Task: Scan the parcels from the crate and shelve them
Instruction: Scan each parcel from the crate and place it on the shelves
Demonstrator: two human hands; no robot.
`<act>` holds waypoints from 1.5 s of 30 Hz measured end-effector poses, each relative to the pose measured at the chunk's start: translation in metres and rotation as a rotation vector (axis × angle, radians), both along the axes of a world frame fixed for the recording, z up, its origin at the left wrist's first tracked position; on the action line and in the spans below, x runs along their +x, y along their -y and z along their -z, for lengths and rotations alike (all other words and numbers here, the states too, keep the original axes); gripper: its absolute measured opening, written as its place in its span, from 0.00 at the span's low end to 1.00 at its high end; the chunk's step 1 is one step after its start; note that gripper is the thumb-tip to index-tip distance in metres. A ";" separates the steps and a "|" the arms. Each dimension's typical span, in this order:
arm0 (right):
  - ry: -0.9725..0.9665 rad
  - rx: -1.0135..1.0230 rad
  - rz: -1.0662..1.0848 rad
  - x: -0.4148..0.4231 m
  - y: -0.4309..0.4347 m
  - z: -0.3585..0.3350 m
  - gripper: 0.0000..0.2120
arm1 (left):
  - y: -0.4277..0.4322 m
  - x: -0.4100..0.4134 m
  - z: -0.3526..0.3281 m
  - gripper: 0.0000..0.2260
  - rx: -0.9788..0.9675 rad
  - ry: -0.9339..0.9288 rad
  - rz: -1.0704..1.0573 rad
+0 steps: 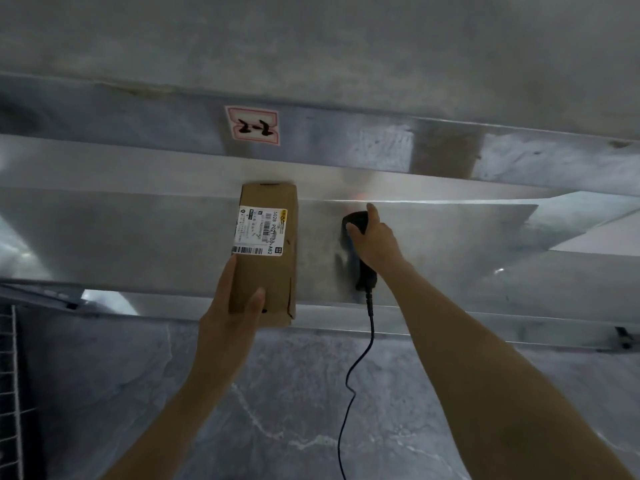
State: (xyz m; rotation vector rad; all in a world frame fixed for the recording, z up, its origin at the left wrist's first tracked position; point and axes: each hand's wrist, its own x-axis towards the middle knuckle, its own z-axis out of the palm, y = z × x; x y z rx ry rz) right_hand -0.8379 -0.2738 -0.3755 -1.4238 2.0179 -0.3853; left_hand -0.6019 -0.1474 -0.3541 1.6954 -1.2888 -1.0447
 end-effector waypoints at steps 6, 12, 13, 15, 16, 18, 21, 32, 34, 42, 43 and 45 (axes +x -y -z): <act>0.049 -0.054 0.041 0.005 0.007 0.011 0.29 | 0.001 0.000 0.010 0.27 0.032 0.033 -0.004; 0.091 -0.067 0.107 0.003 0.008 0.014 0.29 | 0.003 -0.003 0.012 0.27 0.076 0.016 -0.031; 0.107 -0.065 0.127 0.003 0.009 0.014 0.30 | 0.003 -0.003 0.012 0.27 0.082 0.008 -0.032; 0.147 -0.057 0.174 0.003 0.011 0.014 0.30 | 0.003 -0.003 0.012 0.27 0.088 -0.003 -0.032; 0.166 -0.056 0.190 0.003 0.012 0.014 0.30 | 0.002 -0.003 0.012 0.27 0.086 -0.005 -0.029; 0.192 -0.057 0.206 0.003 0.013 0.015 0.28 | 0.002 -0.003 0.012 0.27 0.083 -0.004 -0.020; 0.207 -0.053 0.207 0.002 0.012 0.014 0.27 | 0.002 -0.002 0.013 0.27 0.085 0.012 -0.023; 0.223 -0.070 0.155 0.011 -0.020 -0.025 0.26 | -0.021 0.008 -0.019 0.28 0.066 0.020 -0.037; 0.226 -0.077 0.150 0.014 -0.030 -0.041 0.27 | -0.029 0.012 -0.030 0.28 0.077 0.029 -0.051; 0.203 -0.113 0.094 0.032 -0.099 -0.112 0.27 | -0.080 0.028 -0.083 0.28 0.074 0.019 -0.040; 0.201 -0.107 0.091 0.036 -0.107 -0.121 0.27 | -0.087 0.031 -0.091 0.28 0.073 -0.008 -0.042; 0.198 -0.086 0.102 0.045 -0.125 -0.142 0.27 | -0.100 0.039 -0.110 0.26 0.067 -0.072 -0.032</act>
